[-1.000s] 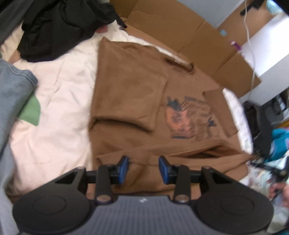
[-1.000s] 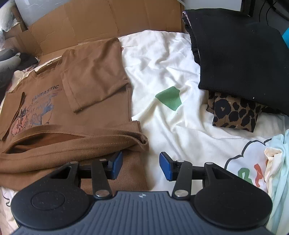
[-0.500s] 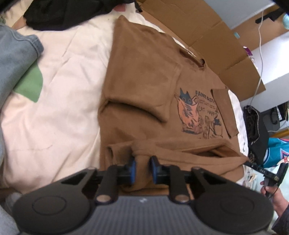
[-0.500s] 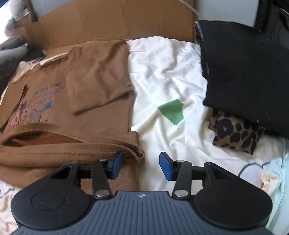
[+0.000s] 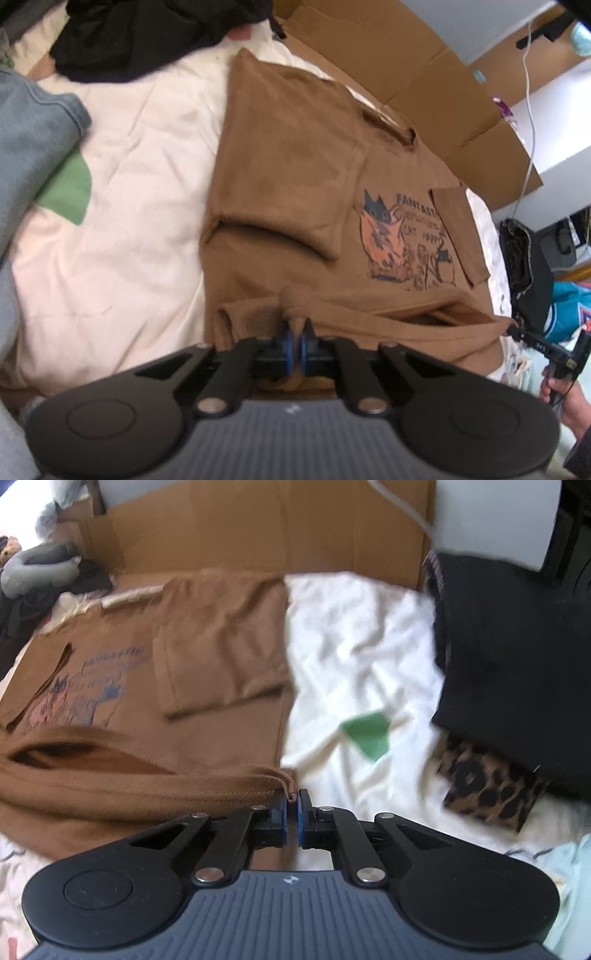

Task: Fold clothes
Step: 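Lift the hem with both tools and fold it over toward the collar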

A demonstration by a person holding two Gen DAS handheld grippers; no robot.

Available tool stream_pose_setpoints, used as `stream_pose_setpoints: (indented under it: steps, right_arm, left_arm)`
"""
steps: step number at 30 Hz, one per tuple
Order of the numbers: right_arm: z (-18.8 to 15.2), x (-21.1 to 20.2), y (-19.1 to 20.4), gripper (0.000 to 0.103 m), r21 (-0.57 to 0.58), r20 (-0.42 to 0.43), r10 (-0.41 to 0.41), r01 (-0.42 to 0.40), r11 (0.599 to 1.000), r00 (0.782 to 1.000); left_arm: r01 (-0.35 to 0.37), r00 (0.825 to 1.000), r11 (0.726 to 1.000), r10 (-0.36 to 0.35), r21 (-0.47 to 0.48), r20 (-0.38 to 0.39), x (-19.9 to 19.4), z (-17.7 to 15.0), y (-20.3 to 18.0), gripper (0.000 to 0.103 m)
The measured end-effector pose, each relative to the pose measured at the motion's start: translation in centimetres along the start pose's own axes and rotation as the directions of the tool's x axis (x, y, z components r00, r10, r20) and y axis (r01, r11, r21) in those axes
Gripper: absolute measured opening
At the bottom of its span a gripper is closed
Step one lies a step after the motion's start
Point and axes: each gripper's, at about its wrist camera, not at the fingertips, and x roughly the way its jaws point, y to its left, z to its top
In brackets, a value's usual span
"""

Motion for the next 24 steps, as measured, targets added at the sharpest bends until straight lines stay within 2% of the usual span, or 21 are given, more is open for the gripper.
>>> stream_pose_setpoints:
  steps: [6, 11, 18, 20, 24]
  right_arm:
    - [2.8, -1.5, 0.1, 0.003, 0.006, 0.074, -0.001, 0.001, 1.0, 0.997]
    - [4.8, -1.4, 0.0, 0.003, 0.037, 0.091, 0.006, -0.009, 0.999, 0.996]
    - [9.3, -1.2, 0.5, 0.003, 0.035, 0.137, 0.008, -0.013, 0.999, 0.99]
    - [11.0, -1.3, 0.9, 0.003, 0.022, 0.15, 0.005, -0.008, 1.0, 0.989]
    - [14.4, -2.0, 0.8, 0.003, 0.074, 0.155, 0.026, -0.038, 0.997, 0.988]
  left_arm:
    - [-0.03, 0.994, 0.997, 0.023, 0.066, 0.111, -3.0, 1.8, -2.3, 0.003]
    - [-0.091, 0.973, 0.992, 0.069, 0.092, 0.221, -4.2, 3.6, -3.0, 0.003]
    - [-0.151, 0.955, 0.979, 0.109, 0.135, 0.277, -4.2, 6.5, -4.0, 0.003]
    - [-0.166, 0.949, 0.974, 0.115, 0.155, 0.295, -4.8, 7.4, -4.6, 0.003]
    - [-0.18, 0.934, 0.969, 0.115, 0.168, 0.337, -6.8, 9.0, -6.2, 0.003]
